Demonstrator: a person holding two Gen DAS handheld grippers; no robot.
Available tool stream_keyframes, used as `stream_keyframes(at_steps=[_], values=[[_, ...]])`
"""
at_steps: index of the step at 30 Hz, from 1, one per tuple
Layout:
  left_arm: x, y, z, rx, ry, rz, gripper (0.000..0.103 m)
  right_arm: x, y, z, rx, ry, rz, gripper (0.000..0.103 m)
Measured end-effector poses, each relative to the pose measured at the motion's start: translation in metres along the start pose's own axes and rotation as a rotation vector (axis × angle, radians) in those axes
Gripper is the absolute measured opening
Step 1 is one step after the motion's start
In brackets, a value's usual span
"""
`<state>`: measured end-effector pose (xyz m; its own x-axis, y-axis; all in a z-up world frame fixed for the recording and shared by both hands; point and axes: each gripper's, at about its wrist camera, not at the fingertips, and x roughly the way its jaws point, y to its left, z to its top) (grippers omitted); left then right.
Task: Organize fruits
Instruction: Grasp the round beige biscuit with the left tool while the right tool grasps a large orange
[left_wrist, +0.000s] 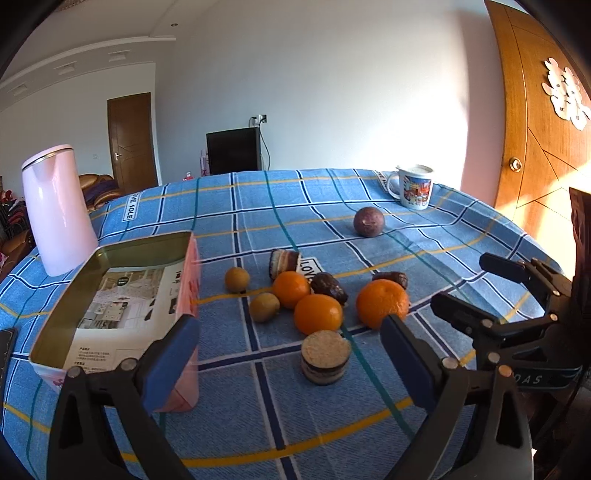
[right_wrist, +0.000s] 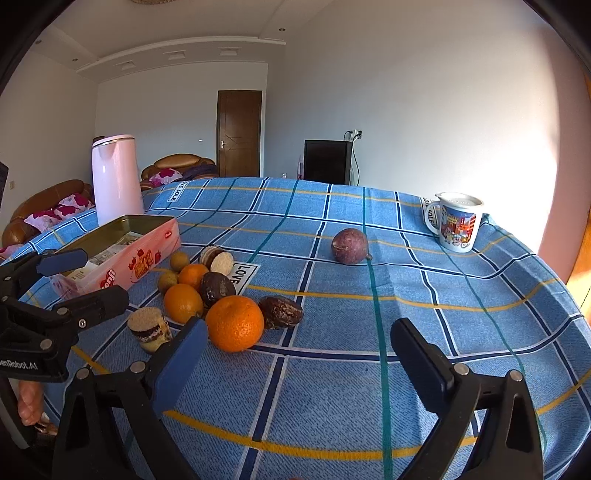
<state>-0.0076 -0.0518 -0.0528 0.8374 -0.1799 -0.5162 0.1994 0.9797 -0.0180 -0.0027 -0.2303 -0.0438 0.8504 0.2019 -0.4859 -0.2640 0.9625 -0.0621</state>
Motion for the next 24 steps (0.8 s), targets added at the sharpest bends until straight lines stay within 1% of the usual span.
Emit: stream_keyframes(at_steps=[1,3,4,6,7,8,10,11,12,14,20,21,24], values=[[0.003,-0.002,-0.001,-0.001,0.017,-0.018,0.092,0.001,-0.001,-0.001,0.001,0.003,-0.003,0.097],[0.01,-0.005,-0.003,-0.001,0.047,-0.054,0.081,0.001,-0.003,-0.002,0.007,0.002,-0.009,0.097],[0.013,-0.005,-0.004,-0.003,0.063,-0.062,0.08,0.0,-0.005,-0.002,0.009,-0.001,-0.012,0.097],[0.019,-0.007,-0.005,-0.008,0.089,-0.076,0.071,-0.001,-0.006,-0.002,0.017,-0.005,-0.009,0.097],[0.023,-0.006,-0.006,-0.014,0.103,-0.078,0.069,-0.001,-0.007,-0.002,0.021,-0.004,-0.007,0.097],[0.027,-0.005,-0.007,-0.02,0.115,-0.081,0.064,0.0,-0.008,-0.002,0.024,-0.004,-0.004,0.096],[0.035,-0.003,-0.009,-0.038,0.151,-0.101,0.049,0.001,-0.007,-0.002,0.029,-0.001,0.007,0.094],[0.038,-0.001,-0.011,-0.053,0.169,-0.123,0.035,0.003,-0.006,-0.001,0.03,0.005,0.016,0.091],[0.038,0.0,-0.012,-0.066,0.175,-0.141,0.036,0.005,-0.005,-0.001,0.03,0.01,0.024,0.087],[0.036,0.002,-0.012,-0.069,0.163,-0.137,0.035,0.01,-0.002,0.0,0.028,0.022,0.04,0.083],[0.015,0.011,-0.003,-0.057,0.066,-0.061,0.035,0.023,0.016,0.005,-0.013,0.061,0.08,0.074],[0.014,0.012,-0.002,-0.051,0.057,-0.047,0.035,0.026,0.019,0.006,-0.023,0.073,0.086,0.07],[0.014,0.017,0.0,-0.055,0.049,-0.029,0.035,0.032,0.029,0.009,-0.055,0.111,0.099,0.068]])
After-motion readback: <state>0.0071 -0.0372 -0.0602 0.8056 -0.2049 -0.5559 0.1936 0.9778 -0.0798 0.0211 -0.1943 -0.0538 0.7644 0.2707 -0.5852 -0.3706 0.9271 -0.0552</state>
